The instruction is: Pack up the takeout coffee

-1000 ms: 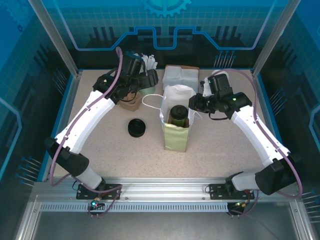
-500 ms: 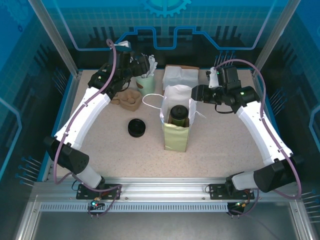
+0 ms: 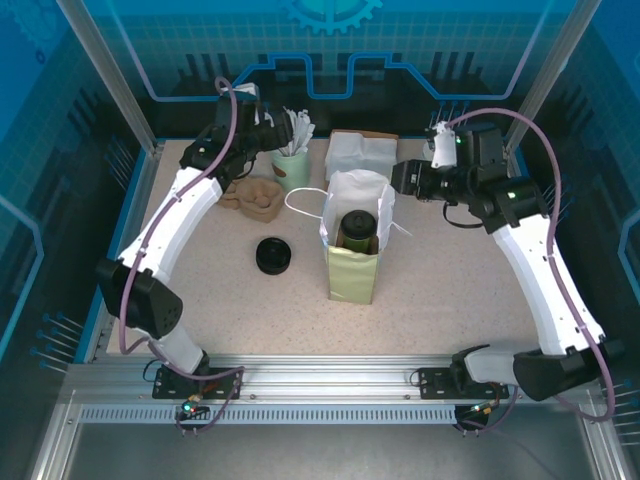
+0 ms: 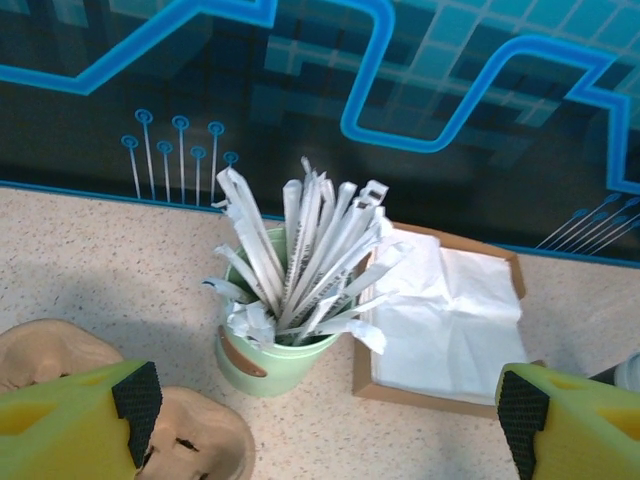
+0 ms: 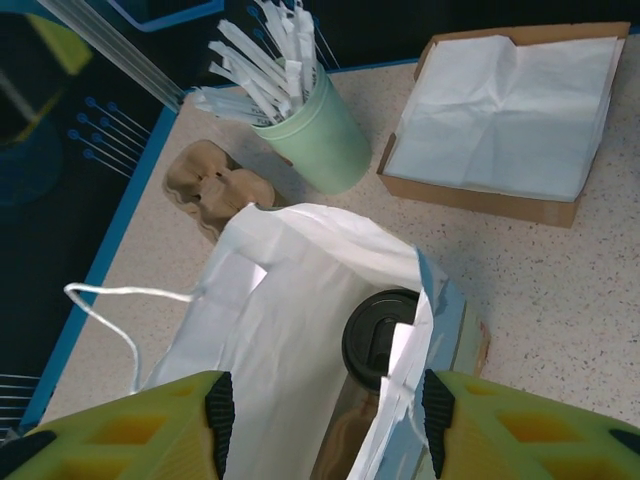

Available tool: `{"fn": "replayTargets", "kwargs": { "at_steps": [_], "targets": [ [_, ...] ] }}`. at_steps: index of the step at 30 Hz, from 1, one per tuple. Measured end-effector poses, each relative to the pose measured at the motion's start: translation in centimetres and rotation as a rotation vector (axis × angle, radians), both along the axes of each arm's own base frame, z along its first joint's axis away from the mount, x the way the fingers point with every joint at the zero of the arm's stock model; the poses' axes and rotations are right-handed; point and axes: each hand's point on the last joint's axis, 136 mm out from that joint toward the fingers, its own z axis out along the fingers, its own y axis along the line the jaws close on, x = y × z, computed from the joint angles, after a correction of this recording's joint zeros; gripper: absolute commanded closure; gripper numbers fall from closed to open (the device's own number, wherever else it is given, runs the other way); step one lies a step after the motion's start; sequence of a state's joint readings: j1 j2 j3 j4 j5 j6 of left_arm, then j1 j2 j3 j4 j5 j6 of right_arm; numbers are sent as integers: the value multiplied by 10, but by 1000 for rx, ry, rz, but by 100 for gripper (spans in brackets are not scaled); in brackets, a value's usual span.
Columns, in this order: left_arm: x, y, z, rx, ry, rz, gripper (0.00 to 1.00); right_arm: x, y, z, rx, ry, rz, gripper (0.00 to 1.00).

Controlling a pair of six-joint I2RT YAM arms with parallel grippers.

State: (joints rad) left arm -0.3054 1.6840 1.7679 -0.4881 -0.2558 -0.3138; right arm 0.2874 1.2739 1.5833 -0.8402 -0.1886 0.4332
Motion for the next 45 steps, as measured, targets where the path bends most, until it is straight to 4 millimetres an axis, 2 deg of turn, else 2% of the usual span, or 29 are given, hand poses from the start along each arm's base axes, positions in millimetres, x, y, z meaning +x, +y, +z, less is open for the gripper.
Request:
{"fn": "replayTargets", "kwargs": {
  "at_steps": [4, 7, 14, 21, 29, 45],
  "targets": [
    [12, 4, -20, 6, 44, -6, 17, -21, -6, 14, 11, -43, 0, 46],
    [22, -1, -31, 14, 65, -29, 23, -32, -10, 22, 11, -67, 4, 45],
    [43, -14, -51, 9, 105, -71, 25, -46, -15, 8, -8, -50, 7, 45],
    [66, -24, -71, 11, 134, -88, 29, -50, -19, -2, -26, -43, 10, 45],
    [82, -30, -99, 38, 180, -108, 39, -49, -21, -8, -37, -37, 14, 44],
    [99, -35, -121, 61, 196, -120, 60, -47, -31, -16, -39, -23, -5, 44]
  ]
}}
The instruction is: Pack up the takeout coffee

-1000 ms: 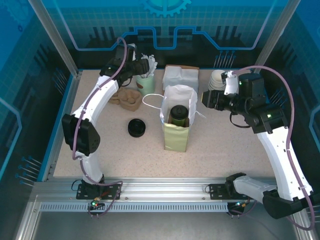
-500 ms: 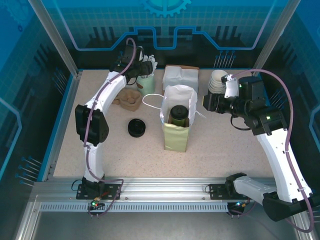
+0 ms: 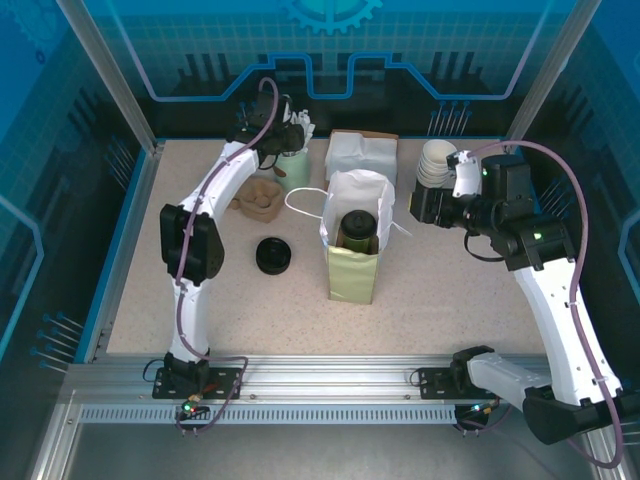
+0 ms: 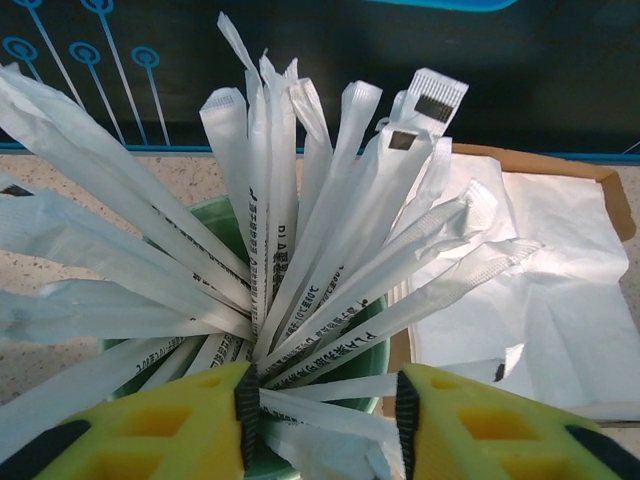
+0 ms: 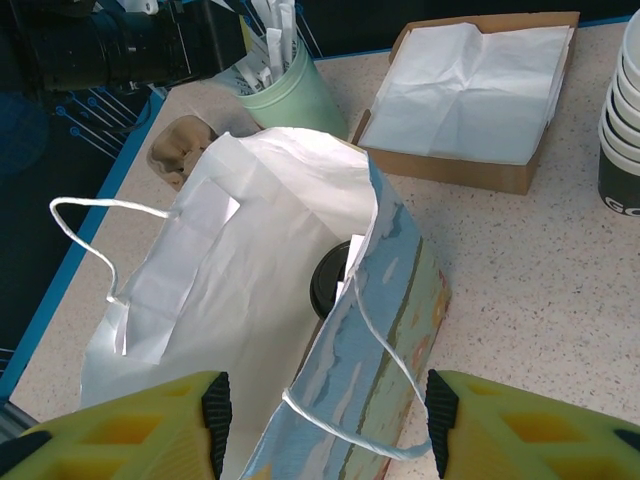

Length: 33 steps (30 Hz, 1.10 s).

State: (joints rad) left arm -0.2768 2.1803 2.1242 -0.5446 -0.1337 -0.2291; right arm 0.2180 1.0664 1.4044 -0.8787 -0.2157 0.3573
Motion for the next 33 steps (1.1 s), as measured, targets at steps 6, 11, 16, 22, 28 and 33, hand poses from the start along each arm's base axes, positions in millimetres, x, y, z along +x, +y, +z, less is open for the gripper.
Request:
{"fn": "replayTargets", "kwargs": {
  "at_steps": [6, 11, 16, 22, 28, 33],
  "targets": [
    [4, -1, -7, 6, 8, -2, 65, 0, -1, -4, 2, 11, -1, 44],
    [5, -1, -5, 3, 3, -2, 71, 1, -2, -3, 5, 8, -4, 44],
    [5, -1, -5, 4, 2, -2, 80, 1, -2, -4, 7, 10, -4, 44],
    [4, -1, -3, 5, -1, -4, 88, 1, -3, -5, 12, 13, -3, 44],
    [-7, 4, 34, 16, -50, -12, 89, 0, -5, -2, 13, 1, -7, 44],
    [-34, 9, 114, 7, -187, -18, 89, 0, -7, -1, 15, -6, -14, 44]
  ]
}}
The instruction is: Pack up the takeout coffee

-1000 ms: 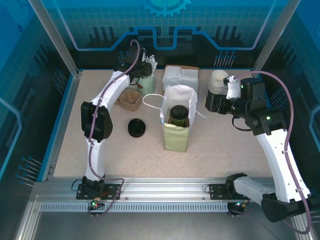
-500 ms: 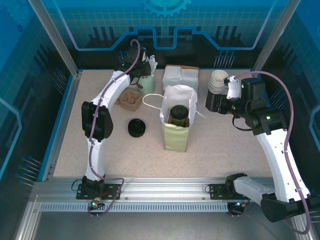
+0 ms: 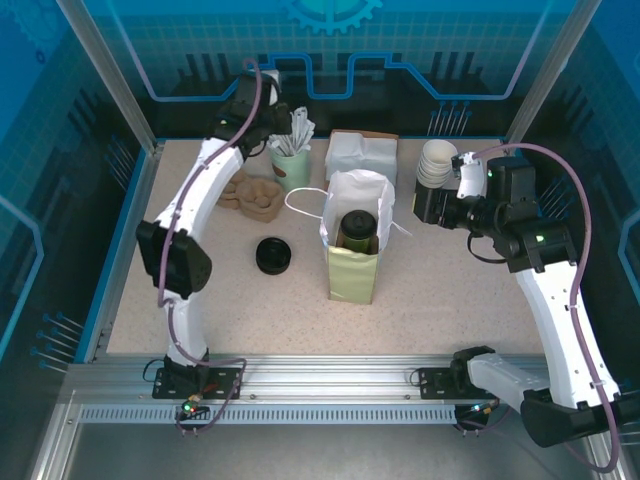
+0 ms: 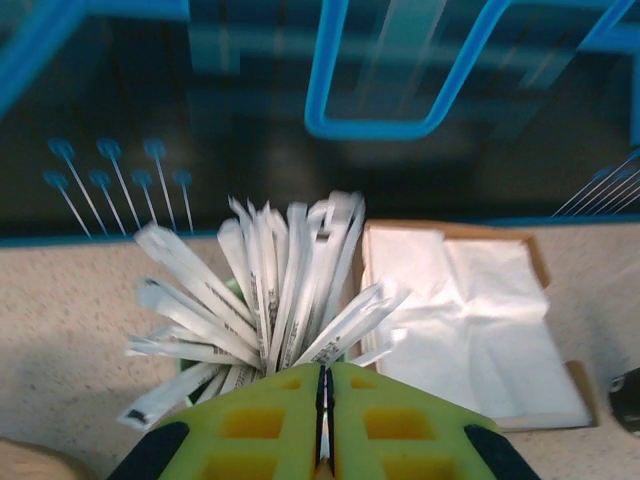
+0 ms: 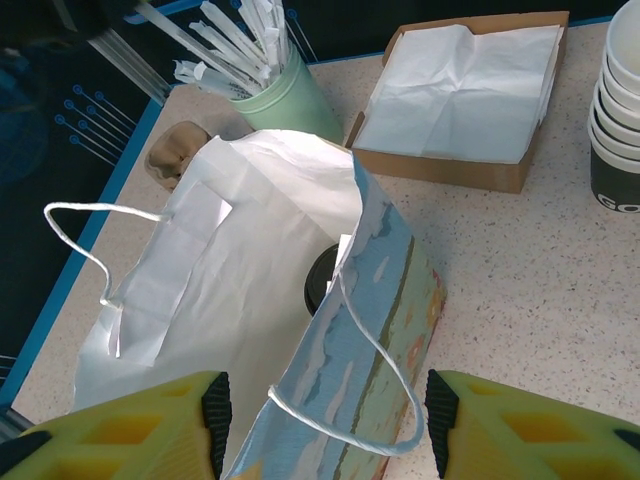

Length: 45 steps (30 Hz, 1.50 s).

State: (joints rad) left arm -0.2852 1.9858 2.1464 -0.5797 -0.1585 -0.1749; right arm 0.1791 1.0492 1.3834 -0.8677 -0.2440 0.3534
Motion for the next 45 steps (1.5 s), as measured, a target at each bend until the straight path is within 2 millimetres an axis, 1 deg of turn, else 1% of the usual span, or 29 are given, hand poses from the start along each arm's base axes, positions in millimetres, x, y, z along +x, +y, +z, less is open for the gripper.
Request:
{"fn": "replayTargets", "kwargs": {
  "at_steps": [2, 3, 4, 5, 8, 10, 12, 14, 17, 20, 22, 25, 29, 31, 35, 38, 42, 45],
  "targets": [
    [-16, 1, 36, -6, -65, -6, 89, 0, -1, -1, 0, -1, -3, 44],
    [-26, 0, 56, -8, -103, -14, 89, 0, -1, -3, 0, 1, -5, 44],
    [-35, -1, 71, -9, -132, -19, 88, 0, -2, -4, 0, 3, -6, 44],
    [-47, -2, 90, -9, -169, -26, 88, 0, -2, -6, -1, 5, -5, 44],
    [-80, -8, 134, -1, -257, -51, 88, 1, -2, -9, -1, 10, -6, 44],
    [-102, -14, 158, -1, -307, -74, 88, 1, -2, -9, -1, 11, -7, 44],
    [-125, -23, 177, -1, -349, -106, 89, 2, -3, -10, -2, 11, -12, 44],
    [-145, -32, 191, -3, -378, -143, 88, 2, -3, -11, -1, 11, -12, 44],
    [-172, -49, 203, -9, -397, -211, 89, 3, -4, -13, -2, 14, -16, 44],
    [-195, -68, 208, -22, -392, -287, 89, 4, -4, -16, -1, 20, -16, 44],
    [-207, -81, 205, -27, -375, -340, 89, 5, -5, -19, -1, 24, -19, 44],
    [-222, -99, 194, -25, -331, -415, 89, 5, -6, -21, -1, 30, -22, 44],
    [-240, -121, 175, -14, -269, -501, 89, 7, -5, -22, 3, 27, -17, 44],
    [-245, -129, 162, -10, -234, -533, 90, 8, -5, -22, 4, 27, -19, 44],
    [-251, -143, 123, 14, -140, -583, 90, 11, -4, -23, 7, 29, -16, 44],
    [-253, -151, 86, 26, -52, -605, 90, 11, -4, -23, 8, 28, -14, 44],
    [-254, -157, 36, 39, 58, -612, 91, 11, -3, -24, 12, 30, -14, 44],
    [-257, -161, 9, 46, 119, -615, 91, 11, -3, -25, 12, 34, -14, 44]
  ]
}}
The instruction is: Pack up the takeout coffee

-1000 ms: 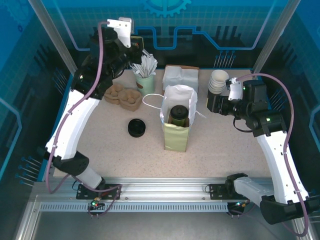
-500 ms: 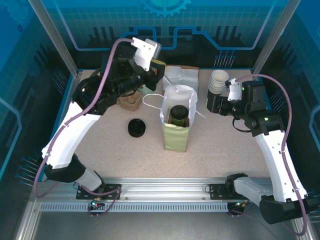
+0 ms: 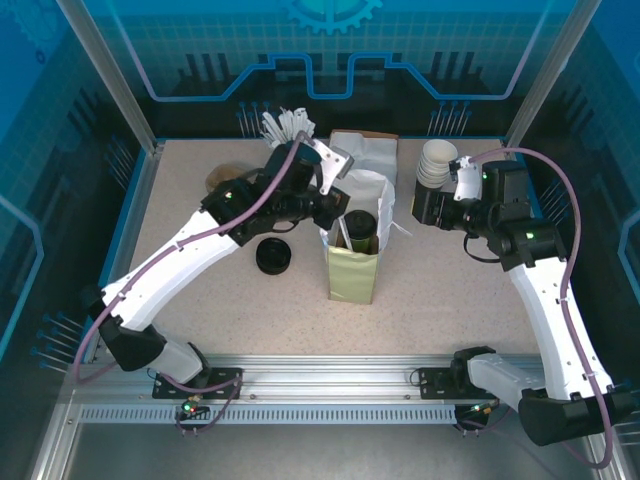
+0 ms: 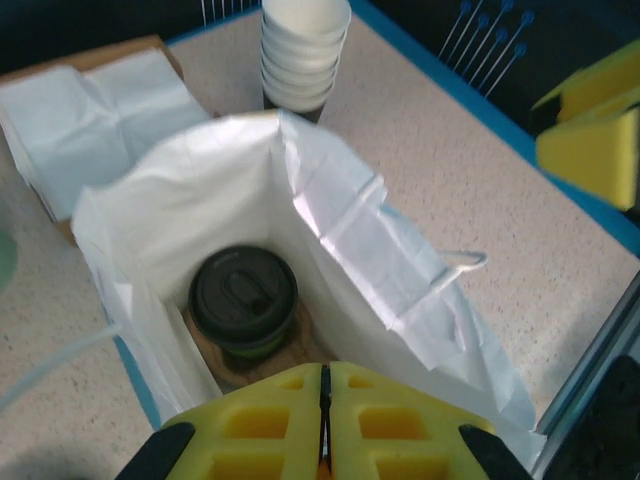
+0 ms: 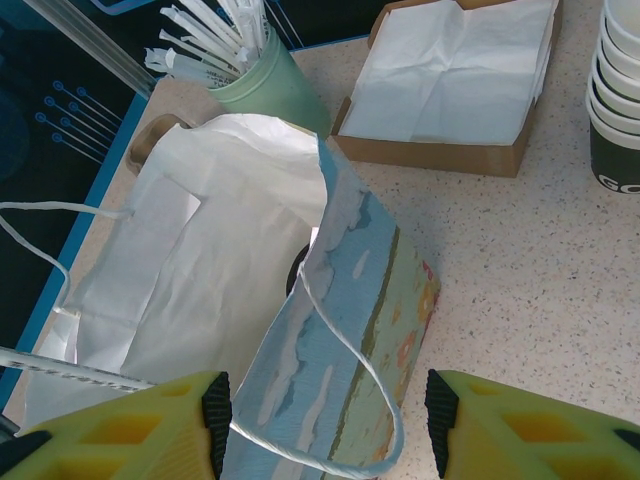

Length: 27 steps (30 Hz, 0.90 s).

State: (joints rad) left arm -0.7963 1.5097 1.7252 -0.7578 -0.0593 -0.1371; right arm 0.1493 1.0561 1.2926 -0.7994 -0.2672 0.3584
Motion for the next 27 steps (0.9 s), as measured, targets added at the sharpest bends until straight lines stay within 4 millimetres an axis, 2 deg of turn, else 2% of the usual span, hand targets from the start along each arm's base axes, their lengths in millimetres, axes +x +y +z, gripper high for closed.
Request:
{"fn": "replayTargets", "kwargs": {
  "at_steps": [4, 9, 10, 12, 21, 27],
  "targets": [
    [-3, -3, -17, 8, 39, 2, 92, 0, 1, 0, 5, 2, 1, 44],
    [-3, -8, -19, -16, 50, 6, 90, 0, 1, -1, 7, 7, -1, 44],
    [-3, -9, -18, -19, 48, 4, 86, 0, 1, -1, 7, 7, -1, 44],
    [-3, -11, -17, -26, 47, 4, 67, 0, 1, -2, 6, 7, -1, 44],
    [-1, -7, -14, -18, 51, 37, 48, 0, 1, -3, 6, 8, -1, 44],
    [4, 4, -4, 10, 27, 89, 43, 0, 1, -4, 6, 9, -1, 44]
  ]
}}
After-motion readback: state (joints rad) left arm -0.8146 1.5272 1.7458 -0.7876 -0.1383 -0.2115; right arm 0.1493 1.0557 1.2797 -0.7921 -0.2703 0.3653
